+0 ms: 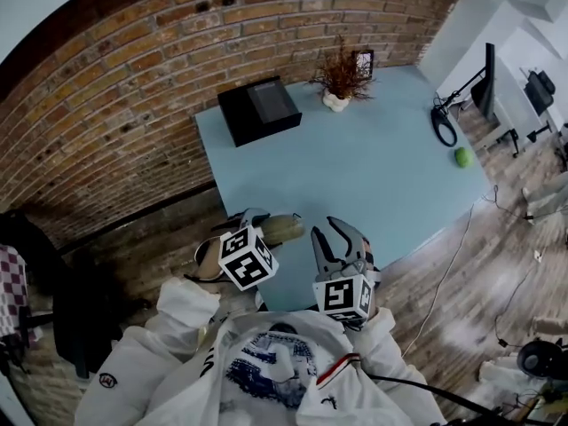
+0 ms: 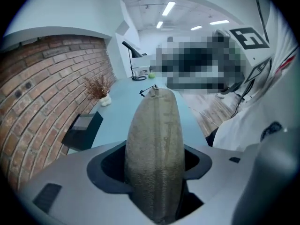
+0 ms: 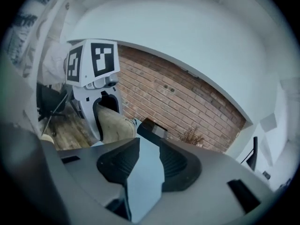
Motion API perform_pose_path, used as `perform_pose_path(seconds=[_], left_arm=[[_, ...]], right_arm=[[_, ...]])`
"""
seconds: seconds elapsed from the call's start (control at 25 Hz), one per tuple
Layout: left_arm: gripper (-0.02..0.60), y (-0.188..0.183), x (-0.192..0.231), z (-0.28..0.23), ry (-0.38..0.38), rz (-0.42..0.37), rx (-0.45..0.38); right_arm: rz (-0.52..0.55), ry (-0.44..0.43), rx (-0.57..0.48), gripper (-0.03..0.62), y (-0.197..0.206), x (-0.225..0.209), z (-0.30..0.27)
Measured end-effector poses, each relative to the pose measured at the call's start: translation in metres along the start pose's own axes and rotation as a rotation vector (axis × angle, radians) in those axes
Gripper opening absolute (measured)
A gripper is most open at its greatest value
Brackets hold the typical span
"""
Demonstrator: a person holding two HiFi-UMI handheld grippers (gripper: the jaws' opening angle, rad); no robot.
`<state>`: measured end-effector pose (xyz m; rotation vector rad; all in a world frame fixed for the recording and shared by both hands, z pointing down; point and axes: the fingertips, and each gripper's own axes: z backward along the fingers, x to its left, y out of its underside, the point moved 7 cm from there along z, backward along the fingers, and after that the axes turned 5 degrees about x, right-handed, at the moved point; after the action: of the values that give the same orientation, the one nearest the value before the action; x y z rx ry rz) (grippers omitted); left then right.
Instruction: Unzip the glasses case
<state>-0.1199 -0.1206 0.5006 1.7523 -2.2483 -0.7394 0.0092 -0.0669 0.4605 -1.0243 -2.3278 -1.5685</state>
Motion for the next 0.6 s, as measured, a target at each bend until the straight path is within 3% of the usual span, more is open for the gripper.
perform_pose_path(seconds=[0.2, 0.32, 0.6], left_arm=[[0.291, -0.012, -0.004, 0.013, 0.003, 0.145, -0.19], [0.291, -0.022, -0.012, 0.019, -0.02, 0.192, -0.25], [0.291, -0.044, -0.036, 0.025, -0.071, 0.299, -0.344]], right_arm=[[-0.286, -0.089, -0.084, 0.123, 0.008, -0.026, 0.018], [-0.421, -0.115, -0.132, 0.123, 0.02, -0.045, 0.03], [-0.546, -0.115, -0.208, 0.123, 0.041, -0.08, 0.061]])
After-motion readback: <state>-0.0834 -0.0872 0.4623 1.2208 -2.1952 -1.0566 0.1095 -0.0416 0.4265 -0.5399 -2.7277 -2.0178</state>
